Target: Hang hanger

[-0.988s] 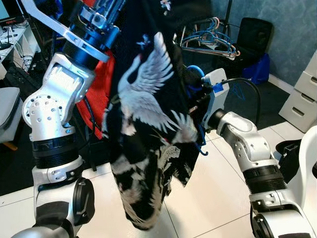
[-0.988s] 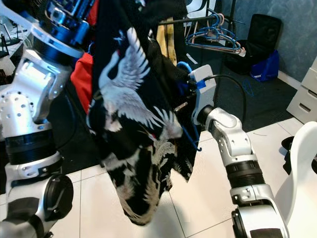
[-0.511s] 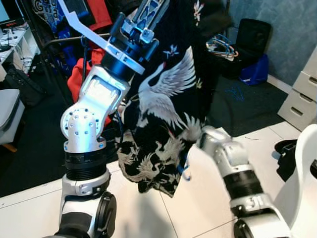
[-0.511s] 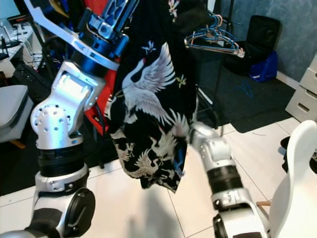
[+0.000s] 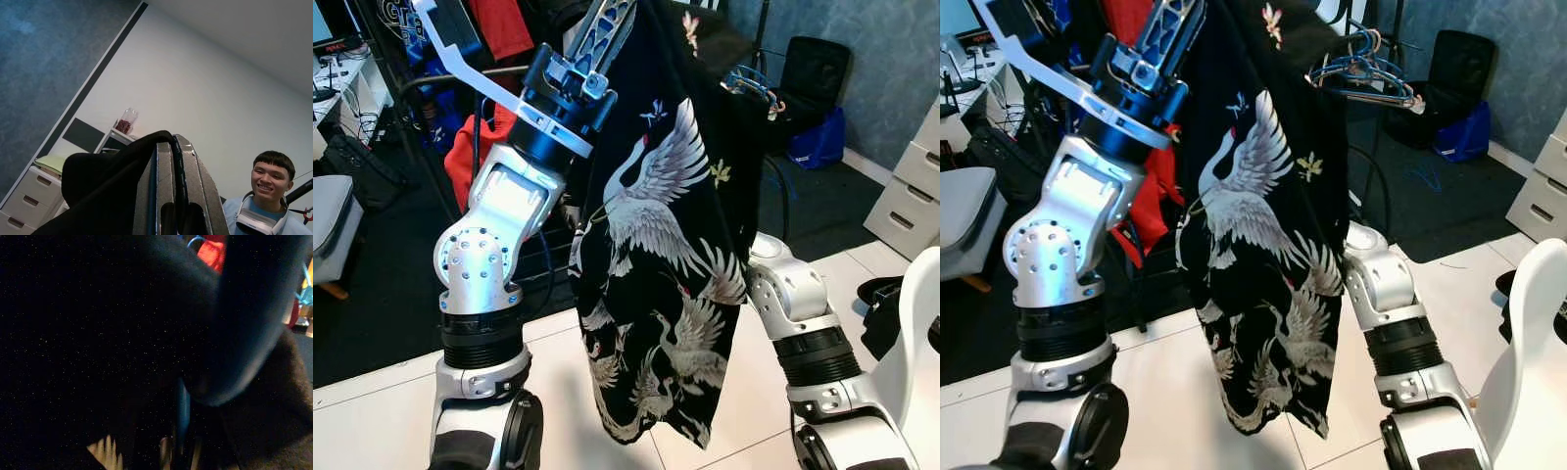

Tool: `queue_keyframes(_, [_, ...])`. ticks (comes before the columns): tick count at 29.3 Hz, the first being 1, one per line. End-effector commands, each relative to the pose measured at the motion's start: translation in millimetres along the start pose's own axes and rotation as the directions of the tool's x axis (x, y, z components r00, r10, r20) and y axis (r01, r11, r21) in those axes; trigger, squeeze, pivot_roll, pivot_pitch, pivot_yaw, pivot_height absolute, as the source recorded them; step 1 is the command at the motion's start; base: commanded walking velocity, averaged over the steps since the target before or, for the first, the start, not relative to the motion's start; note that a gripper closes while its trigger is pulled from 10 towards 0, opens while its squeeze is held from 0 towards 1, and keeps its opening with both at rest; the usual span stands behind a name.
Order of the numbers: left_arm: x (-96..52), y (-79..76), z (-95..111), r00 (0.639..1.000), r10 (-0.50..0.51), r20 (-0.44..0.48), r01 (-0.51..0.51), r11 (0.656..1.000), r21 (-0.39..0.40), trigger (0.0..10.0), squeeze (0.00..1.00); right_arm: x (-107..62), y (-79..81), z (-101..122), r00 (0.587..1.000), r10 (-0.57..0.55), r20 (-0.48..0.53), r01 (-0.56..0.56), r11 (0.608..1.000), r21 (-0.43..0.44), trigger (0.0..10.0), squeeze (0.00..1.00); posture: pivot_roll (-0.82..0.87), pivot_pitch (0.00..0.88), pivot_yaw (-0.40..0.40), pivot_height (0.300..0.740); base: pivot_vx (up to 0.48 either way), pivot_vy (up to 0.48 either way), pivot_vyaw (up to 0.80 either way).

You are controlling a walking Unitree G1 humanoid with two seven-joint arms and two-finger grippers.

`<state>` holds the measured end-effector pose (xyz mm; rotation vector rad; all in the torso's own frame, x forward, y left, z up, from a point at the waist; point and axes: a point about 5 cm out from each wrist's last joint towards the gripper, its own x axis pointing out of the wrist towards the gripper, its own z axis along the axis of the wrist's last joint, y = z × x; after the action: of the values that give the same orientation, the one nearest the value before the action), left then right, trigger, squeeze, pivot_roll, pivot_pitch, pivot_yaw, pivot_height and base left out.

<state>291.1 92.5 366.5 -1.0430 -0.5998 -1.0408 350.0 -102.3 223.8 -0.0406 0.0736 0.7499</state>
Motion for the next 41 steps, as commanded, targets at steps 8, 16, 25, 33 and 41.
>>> queue_keyframes(8, [-31.3, 5.4, -12, 0.989, 0.025, -0.146, -0.017, 0.998, 0.052, 7.9, 0.0, -18.1, -20.6, 25, 0.996, -0.003, 0.088, 0.003, 1.0, -0.001, 10.0, 0.0, 0.01, 0.015, 0.06, 0.74, 0.0, 0.0, 0.0])
queue_keyframes(16, [-75.4, 20.8, -24, 0.946, 0.09, -0.311, -0.056, 0.992, 0.117, 10.0, 0.0, -34.8, -29.5, 40, 0.995, 0.069, 0.077, -0.066, 0.997, -0.046, 10.0, 0.0, 0.01, 0.015, 0.053, 0.74, 0.0, 0.0, 0.0])
queue_keyframes(25, [-77.0, 6.7, -26, 0.953, -0.012, -0.303, 0.03, 0.998, 0.054, 10.0, 1.0, -38.6, -23.6, 49, 0.983, 0.165, 0.082, -0.159, 0.984, -0.081, 10.0, 0.0, 0.0, 0.011, 0.048, 0.74, 0.0, 0.0, 0.0])
queue_keyframes(33, [-80.7, -12.9, -4, 0.879, -0.185, -0.44, 0.264, 0.956, 0.125, 10.0, 1.0, -67.1, -13.4, 52, 0.889, 0.433, 0.152, -0.421, 0.901, -0.102, 10.0, 0.0, 0.0, 0.001, 0.043, 0.74, 0.0, 0.0, 0.0])
queue_keyframes(41, [-64.2, -36.3, 23, 0.65, -0.274, -0.709, 0.547, 0.817, 0.185, 10.0, 0.29, -92.0, -1.7, 33, 0.739, 0.669, 0.078, -0.667, 0.743, -0.051, 10.0, 0.0, 0.02, 0.0, 0.042, 0.74, 0.0, 0.0, 0.0])
